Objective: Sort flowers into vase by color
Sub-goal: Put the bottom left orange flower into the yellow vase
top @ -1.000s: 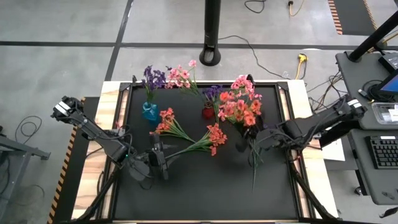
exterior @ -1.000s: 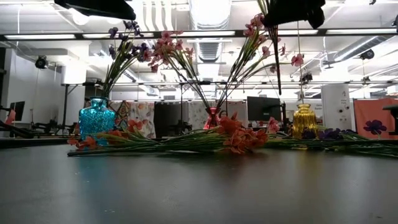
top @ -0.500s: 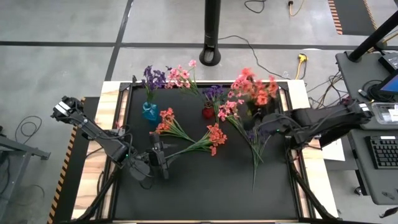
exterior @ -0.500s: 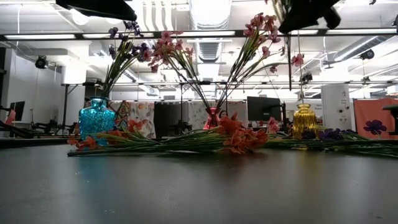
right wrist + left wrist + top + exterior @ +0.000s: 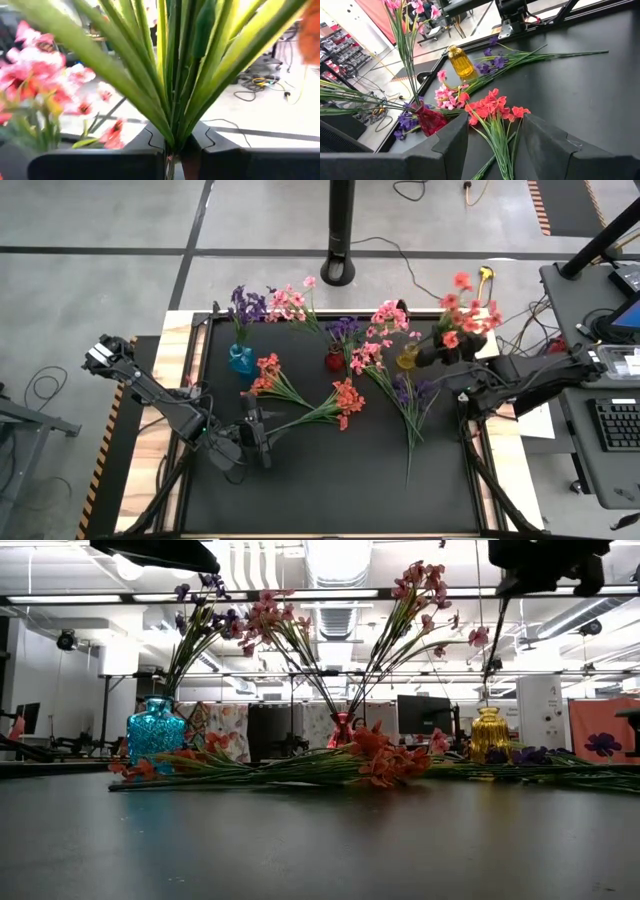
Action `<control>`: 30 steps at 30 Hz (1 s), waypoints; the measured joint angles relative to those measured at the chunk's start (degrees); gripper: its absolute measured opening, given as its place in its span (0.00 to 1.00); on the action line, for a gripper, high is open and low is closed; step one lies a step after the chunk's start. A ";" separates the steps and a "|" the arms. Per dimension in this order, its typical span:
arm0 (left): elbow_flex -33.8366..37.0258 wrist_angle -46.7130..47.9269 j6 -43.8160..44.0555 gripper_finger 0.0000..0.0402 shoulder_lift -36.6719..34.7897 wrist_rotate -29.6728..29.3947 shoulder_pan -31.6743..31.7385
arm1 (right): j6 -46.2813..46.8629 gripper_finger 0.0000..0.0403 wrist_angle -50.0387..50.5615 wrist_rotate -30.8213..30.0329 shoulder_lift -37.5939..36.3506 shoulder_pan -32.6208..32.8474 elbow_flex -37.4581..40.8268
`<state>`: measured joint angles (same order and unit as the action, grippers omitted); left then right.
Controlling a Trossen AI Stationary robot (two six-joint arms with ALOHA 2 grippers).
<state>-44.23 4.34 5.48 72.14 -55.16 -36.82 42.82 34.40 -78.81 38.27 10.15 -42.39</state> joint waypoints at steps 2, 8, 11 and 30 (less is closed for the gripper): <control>0.00 -0.26 -0.02 0.42 0.00 -0.27 0.24 | 0.09 0.05 -0.18 -0.83 -0.62 -0.54 0.55; 0.00 -0.42 -0.04 0.42 0.00 -4.52 0.73 | 0.08 0.05 -0.18 -0.88 0.22 -3.60 1.69; 0.00 -0.44 -0.56 0.42 0.00 -5.76 0.73 | 0.27 0.05 -0.30 -0.82 1.99 -4.81 2.13; 0.00 -0.42 -3.04 0.42 0.00 -5.99 2.72 | 5.39 0.05 -0.82 1.21 10.68 -8.89 2.14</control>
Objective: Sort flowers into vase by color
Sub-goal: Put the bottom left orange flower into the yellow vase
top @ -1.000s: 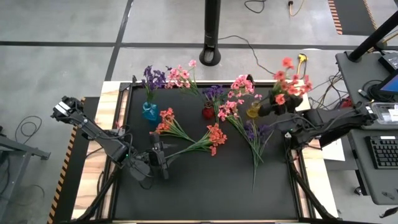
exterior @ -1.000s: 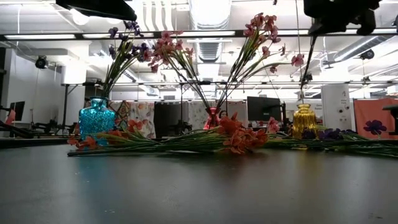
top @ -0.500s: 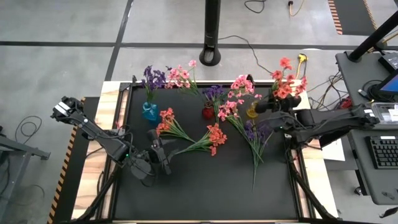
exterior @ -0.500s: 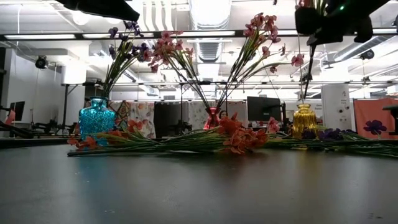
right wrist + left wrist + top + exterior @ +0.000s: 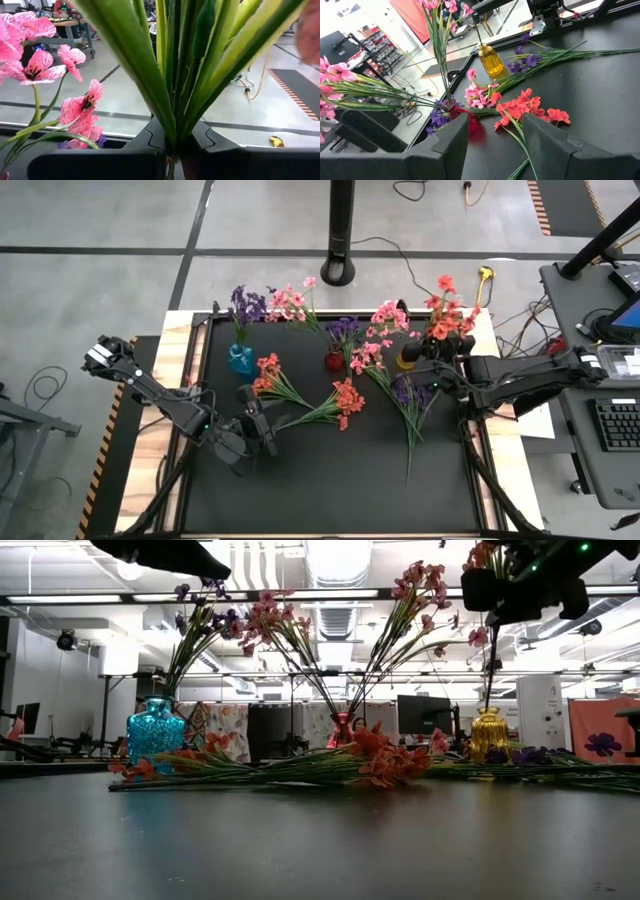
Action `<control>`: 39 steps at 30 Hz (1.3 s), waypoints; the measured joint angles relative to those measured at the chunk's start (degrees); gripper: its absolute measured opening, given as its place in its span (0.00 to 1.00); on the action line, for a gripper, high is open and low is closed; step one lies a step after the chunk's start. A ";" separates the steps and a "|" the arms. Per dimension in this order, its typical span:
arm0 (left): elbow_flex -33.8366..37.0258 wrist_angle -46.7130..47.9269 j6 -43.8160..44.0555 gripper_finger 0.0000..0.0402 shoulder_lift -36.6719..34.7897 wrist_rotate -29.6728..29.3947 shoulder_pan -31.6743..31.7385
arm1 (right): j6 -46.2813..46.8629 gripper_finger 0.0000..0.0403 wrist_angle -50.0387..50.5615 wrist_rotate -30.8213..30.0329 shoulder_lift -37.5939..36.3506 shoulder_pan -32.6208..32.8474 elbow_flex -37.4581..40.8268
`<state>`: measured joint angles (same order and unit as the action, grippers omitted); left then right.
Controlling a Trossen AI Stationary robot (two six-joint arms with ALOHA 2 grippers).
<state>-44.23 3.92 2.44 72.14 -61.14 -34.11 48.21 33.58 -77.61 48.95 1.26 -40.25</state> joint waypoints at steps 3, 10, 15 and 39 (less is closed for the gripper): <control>0.00 -0.01 0.00 0.42 0.00 0.02 0.00 | 0.47 0.06 0.01 1.18 -0.02 0.02 0.00; 0.00 -0.02 0.50 0.42 0.00 0.03 0.00 | 1.49 0.14 0.22 2.22 -0.02 -0.17 0.00; 0.00 -0.02 1.04 0.42 0.00 0.04 0.00 | 1.49 0.23 0.22 3.10 -0.04 -0.17 0.00; 0.00 -0.03 4.16 0.42 0.00 0.22 -0.02 | 2.39 0.67 4.75 12.29 -0.95 -0.17 -0.39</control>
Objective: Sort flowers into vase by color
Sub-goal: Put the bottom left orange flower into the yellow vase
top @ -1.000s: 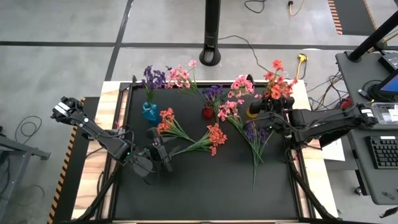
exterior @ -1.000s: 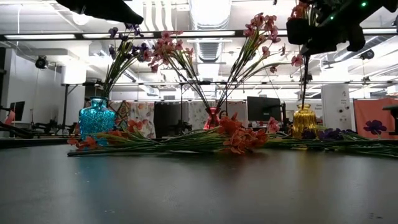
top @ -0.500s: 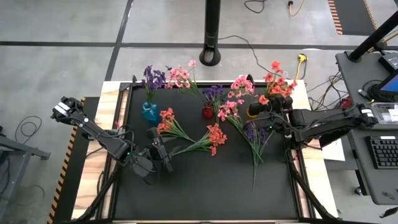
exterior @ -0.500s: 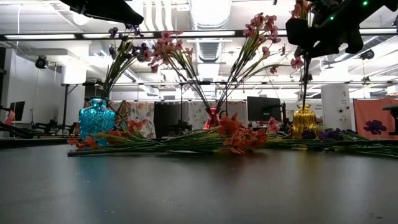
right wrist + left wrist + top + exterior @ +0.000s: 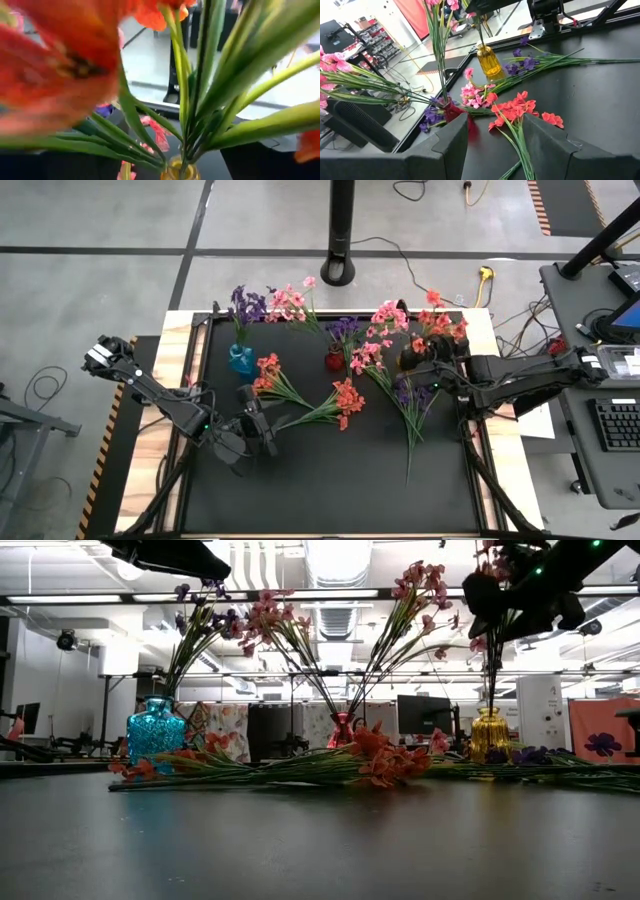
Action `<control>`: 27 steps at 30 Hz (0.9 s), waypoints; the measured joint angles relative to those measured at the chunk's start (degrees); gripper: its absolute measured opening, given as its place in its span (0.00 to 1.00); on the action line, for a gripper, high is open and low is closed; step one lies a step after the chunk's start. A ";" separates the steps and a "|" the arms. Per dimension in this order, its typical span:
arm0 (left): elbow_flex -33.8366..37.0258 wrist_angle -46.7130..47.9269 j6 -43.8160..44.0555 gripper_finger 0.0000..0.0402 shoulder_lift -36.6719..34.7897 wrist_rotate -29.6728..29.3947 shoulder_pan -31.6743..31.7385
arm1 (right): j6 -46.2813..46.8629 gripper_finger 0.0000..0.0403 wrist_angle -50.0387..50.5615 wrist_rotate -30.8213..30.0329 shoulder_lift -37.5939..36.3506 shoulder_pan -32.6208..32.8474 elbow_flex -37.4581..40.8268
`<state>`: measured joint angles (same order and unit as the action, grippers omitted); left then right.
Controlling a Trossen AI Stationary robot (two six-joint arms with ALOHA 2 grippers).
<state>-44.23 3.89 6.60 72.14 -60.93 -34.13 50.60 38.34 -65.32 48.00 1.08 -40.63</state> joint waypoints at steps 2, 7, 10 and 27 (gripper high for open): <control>0.00 0.02 0.21 0.42 0.00 0.02 0.00 | 1.74 0.71 2.20 1.72 -0.42 0.00 -0.41; 0.00 0.05 1.46 0.42 0.00 2.01 0.00 | 3.46 0.80 5.75 5.81 -1.37 0.00 -1.50; 0.00 0.20 1.75 0.42 0.00 7.85 0.00 | 3.44 0.82 7.05 9.62 -1.81 0.00 -2.49; 0.00 15.73 22.68 0.42 -2.05 25.51 -0.07 | 9.26 0.81 23.92 16.39 -2.89 0.00 -12.65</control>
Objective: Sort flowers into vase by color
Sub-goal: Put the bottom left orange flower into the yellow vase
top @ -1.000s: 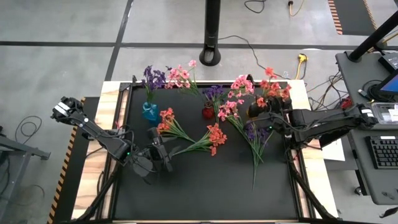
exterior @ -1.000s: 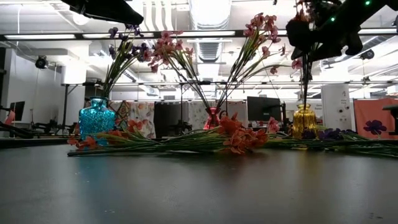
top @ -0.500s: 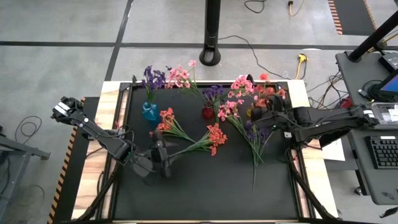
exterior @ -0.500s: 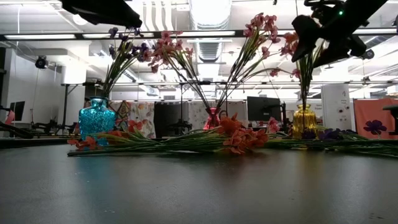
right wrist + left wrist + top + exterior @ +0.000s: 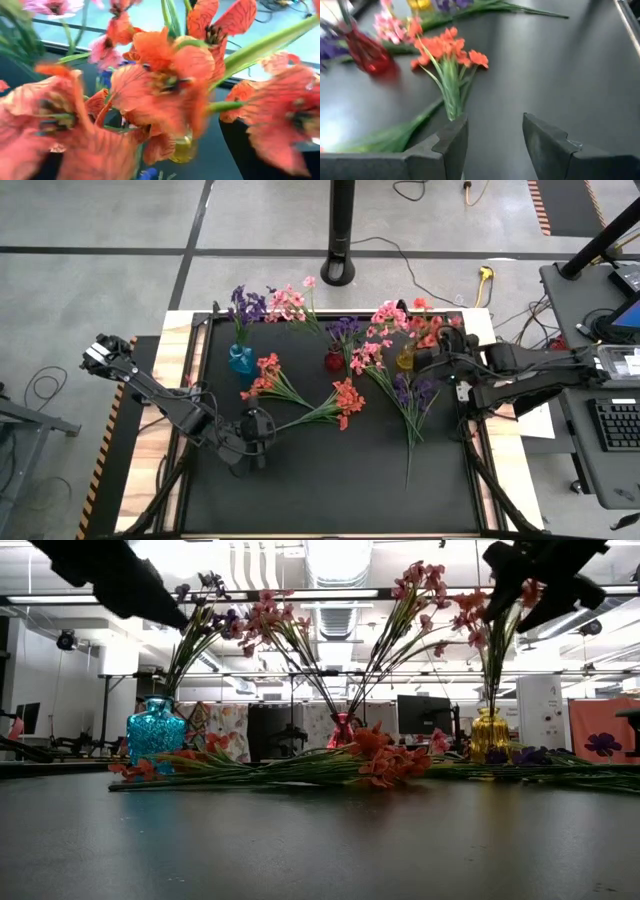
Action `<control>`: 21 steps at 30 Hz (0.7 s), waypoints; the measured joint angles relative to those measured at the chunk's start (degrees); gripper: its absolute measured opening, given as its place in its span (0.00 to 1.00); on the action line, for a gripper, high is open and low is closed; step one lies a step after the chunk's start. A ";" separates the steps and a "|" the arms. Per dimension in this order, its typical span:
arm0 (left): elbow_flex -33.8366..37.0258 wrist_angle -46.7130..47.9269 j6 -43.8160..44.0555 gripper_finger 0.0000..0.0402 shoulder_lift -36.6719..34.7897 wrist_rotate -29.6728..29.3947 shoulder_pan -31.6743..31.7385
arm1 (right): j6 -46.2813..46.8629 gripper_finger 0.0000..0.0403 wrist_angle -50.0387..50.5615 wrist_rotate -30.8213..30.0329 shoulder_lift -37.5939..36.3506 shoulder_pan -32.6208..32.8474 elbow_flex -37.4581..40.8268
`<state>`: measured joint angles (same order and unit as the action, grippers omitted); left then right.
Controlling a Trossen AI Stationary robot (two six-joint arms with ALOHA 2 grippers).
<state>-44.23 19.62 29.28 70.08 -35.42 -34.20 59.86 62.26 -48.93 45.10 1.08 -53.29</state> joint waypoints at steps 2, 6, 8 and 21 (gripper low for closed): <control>0.00 0.21 3.12 0.42 0.00 1.69 0.00 | 2.02 0.81 3.66 1.06 0.02 0.00 -1.30; 0.00 0.47 6.96 0.42 0.75 3.44 -0.73 | 3.38 0.81 7.07 5.17 0.00 0.02 -3.47; 0.00 0.68 7.28 0.42 1.58 3.53 -1.14 | 3.35 0.81 7.48 7.66 0.00 0.02 -4.21; 0.11 0.69 10.51 0.42 6.56 4.98 -1.77 | 3.60 0.81 10.65 20.54 0.03 0.04 -6.54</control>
<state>-44.12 20.32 39.79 76.65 -30.44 -35.97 63.46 72.91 -28.38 45.13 1.13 -59.83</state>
